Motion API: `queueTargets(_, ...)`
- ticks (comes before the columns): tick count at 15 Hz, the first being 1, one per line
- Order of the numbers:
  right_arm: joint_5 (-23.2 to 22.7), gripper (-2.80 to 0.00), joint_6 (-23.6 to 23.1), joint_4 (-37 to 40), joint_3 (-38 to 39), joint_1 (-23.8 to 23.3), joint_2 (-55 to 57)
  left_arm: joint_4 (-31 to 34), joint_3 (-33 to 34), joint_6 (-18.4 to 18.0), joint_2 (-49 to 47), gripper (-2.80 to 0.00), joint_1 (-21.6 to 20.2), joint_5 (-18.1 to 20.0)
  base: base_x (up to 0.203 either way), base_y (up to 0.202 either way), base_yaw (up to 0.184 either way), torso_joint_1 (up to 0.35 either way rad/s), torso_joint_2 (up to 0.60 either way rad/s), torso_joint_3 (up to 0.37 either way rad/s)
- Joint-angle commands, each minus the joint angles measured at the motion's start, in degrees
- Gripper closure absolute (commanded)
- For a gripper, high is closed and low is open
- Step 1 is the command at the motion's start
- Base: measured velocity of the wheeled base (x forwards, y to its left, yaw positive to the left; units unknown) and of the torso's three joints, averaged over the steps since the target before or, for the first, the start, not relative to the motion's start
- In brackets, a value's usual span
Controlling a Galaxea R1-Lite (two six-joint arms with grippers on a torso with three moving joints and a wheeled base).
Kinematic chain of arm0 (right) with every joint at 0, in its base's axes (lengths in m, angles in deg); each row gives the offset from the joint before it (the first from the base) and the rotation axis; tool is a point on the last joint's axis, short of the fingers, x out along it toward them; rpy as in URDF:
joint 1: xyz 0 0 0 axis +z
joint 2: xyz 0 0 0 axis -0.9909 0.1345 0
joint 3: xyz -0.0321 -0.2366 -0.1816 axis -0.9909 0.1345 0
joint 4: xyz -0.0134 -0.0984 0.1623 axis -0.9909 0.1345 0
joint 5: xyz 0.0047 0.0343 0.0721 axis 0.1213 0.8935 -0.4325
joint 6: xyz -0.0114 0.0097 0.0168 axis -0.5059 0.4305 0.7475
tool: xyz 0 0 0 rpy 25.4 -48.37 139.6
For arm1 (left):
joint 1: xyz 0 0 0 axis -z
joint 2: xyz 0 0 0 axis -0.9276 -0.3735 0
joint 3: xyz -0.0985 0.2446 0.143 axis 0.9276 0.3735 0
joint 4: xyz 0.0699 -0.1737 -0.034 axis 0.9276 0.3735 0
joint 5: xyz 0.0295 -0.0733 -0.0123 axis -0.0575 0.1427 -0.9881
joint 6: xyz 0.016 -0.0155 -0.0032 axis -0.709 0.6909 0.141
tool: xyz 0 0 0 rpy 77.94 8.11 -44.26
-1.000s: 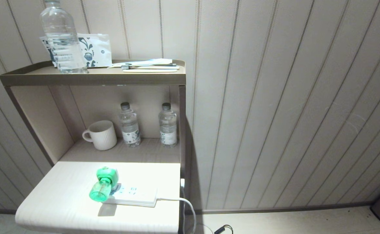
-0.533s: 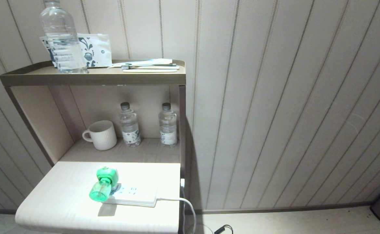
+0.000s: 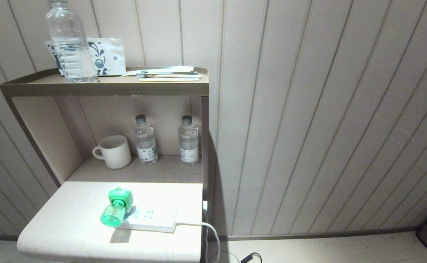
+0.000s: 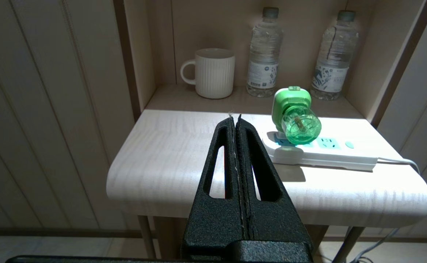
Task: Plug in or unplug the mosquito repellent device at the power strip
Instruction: Hold the socket with your right hand and unplug it with your left hand
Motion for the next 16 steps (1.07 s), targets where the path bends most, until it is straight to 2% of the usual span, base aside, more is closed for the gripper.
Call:
queueTargets(1,0.0,0.0,0.0,0.0,0.0,0.0,0.1,0.0,0.0,0.0,-0.1,0.0,0.0,0.0,0.0,0.0,0.0,0.0,0.0,0.0)
queueTargets(7,-0.1,0.0,0.0,0.0,0.0,0.0,0.1,-1.0,-0.1,-0.6,0.0,0.0,0.0,-0.2,0.0,0.0,0.0,0.0,0.0,0.0)
queueTargets(8,-0.1,0.0,0.0,0.0,0.0,0.0,0.1,-0.5,-1.9,-0.5,-0.3,0.0,0.0,-0.3,0.0,0.0,0.0,0.0,0.0,0.0)
queueTargets(11,-0.1,0.0,0.0,0.0,0.0,0.0,0.1,3.8,-16.6,-0.4,-4.8,0.0,-0.1,-0.1,0.0,0.0,0.0,0.0,0.0,0.0)
queueTargets(13,-0.1,0.0,-0.1,0.0,0.0,0.0,0.1,7.7,-27.7,-0.4,-12.8,0.0,-0.1,-0.1,0.0,0.0,0.0,0.0,0.0,0.0)
queueTargets(16,-0.1,0.0,0.0,0.0,0.0,0.0,0.1,19.2,-47.3,-0.4,-26.8,0.0,-0.1,0.3,0.0,0.0,0.0,0.0,0.0,0.0)
